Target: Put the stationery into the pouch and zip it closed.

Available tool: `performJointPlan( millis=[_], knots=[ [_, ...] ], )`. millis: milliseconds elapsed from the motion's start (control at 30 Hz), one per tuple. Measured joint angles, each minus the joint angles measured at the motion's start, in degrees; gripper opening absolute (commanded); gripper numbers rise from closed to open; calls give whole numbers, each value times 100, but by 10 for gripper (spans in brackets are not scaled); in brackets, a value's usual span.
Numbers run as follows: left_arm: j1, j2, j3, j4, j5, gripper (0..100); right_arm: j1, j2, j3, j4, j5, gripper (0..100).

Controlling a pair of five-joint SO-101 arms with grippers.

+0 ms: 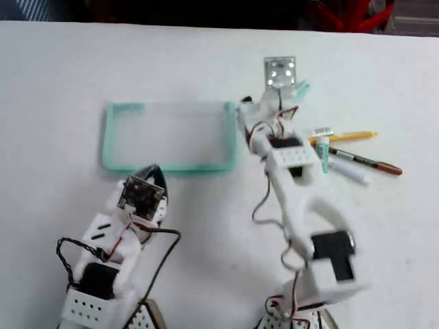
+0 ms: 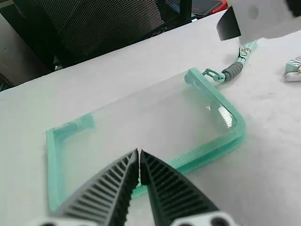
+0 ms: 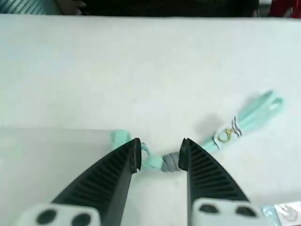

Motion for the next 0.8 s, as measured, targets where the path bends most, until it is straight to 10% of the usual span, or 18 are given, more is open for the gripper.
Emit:
performJointPlan(
  millis=[333, 800],
  knots=[
    [0, 0, 0, 62, 0, 34, 211, 3156, -4440, 3508, -1679, 146],
    [0, 0, 0, 97, 0, 35, 202, 5213, -8352, 6242, -1829, 146]
  ],
)
